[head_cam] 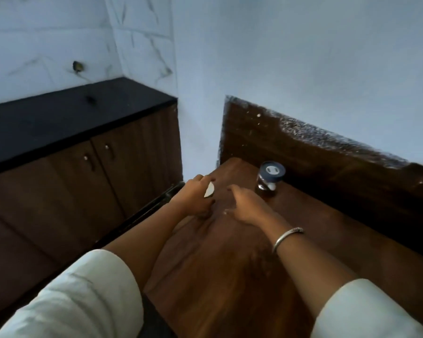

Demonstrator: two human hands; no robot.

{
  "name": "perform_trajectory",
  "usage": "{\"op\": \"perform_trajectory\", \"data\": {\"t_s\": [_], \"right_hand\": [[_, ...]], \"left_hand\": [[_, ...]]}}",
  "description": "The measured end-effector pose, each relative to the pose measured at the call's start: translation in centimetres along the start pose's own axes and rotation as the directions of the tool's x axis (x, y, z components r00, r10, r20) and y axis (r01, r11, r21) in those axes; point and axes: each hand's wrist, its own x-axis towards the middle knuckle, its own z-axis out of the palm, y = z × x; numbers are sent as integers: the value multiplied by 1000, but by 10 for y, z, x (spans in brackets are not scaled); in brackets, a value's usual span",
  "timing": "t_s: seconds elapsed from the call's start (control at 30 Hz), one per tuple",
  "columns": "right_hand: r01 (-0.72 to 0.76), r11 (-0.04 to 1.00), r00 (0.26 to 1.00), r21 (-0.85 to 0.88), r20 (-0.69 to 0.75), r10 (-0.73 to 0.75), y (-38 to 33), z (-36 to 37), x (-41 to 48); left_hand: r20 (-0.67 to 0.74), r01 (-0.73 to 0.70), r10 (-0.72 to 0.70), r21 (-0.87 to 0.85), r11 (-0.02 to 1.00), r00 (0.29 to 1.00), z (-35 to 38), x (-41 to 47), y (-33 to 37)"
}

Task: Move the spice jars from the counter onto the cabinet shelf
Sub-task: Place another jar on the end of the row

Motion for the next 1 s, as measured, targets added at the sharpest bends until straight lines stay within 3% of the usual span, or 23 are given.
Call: {"op": "perform_trajectory", "data": {"t_s": [0.17, 0.37, 0.57, 0.77, 1.0], "right_hand": [[-22, 996, 998, 91, 65, 16, -21, 46, 40], [-59, 997, 998, 58, -9, 59, -24, 76, 79], [-179, 974, 984, 135, 11, 180, -19, 96, 104], [-196, 921, 971, 337, -65, 231, -16, 101, 102], [-155, 783, 915, 602, -211, 344, 13, 73, 60]], "left_hand": [[39, 149, -148, -18, 989, 988, 17, 3, -48], [115, 136, -128, -55, 989, 985, 29, 17, -71], [207, 254, -210, -216, 943, 955, 40, 34, -68], [150, 279, -243, -312, 908, 958, 52, 36, -65], [13, 132, -138, -391, 911, 990, 61, 34, -25]]}}
